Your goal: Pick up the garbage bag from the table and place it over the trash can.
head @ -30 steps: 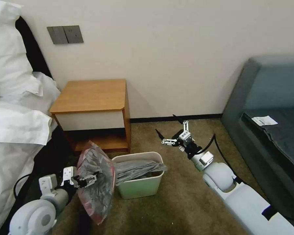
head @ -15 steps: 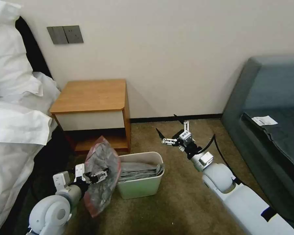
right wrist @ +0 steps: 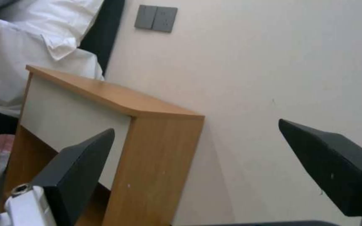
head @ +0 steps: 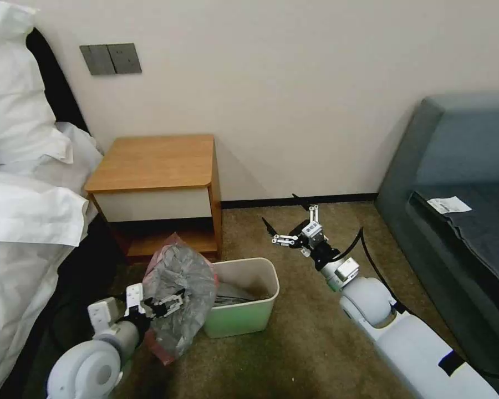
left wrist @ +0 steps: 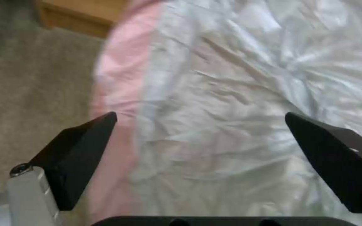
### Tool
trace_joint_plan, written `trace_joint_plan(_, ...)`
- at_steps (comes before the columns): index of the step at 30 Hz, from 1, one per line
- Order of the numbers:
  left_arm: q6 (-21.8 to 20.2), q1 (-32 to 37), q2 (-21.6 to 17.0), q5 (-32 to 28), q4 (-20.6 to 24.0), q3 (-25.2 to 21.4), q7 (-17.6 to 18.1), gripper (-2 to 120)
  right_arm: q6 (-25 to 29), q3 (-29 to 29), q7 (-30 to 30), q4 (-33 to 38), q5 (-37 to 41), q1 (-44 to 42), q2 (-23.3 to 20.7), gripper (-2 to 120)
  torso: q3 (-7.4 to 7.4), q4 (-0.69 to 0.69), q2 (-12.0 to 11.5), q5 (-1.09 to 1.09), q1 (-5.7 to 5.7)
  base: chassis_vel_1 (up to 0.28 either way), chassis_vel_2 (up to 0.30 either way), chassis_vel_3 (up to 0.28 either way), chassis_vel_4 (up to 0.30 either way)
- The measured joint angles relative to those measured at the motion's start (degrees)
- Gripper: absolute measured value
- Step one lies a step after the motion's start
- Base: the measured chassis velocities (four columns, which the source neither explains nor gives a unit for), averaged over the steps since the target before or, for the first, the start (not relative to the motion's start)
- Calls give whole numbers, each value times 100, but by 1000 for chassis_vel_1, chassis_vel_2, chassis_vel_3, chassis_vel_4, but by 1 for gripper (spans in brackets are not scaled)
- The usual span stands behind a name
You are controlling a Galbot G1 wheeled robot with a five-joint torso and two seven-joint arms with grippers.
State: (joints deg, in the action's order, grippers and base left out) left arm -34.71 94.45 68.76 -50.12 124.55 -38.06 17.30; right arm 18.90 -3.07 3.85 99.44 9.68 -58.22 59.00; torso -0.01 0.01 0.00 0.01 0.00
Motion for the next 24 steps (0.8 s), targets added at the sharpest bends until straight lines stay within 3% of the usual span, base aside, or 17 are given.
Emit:
trace_joint_plan(4,117,-3,107,-34,-21,-12,144,100,5,0,7,-4,-13,0,5,100,0,0,0,0,0,0,0,0,0)
trace_joint_plan(14,119,-600,171,-28,-625,227,177,100,5,10,9,-1,-52,-9,40,100,0,-1,0,0,0,0,0,0,0)
trace_joint_plan(24,50,-631,183,79,-599,459,144,100,5,37,17,-35,-105,-3,103,100,1,-1,0,0,0,0,0,0,0)
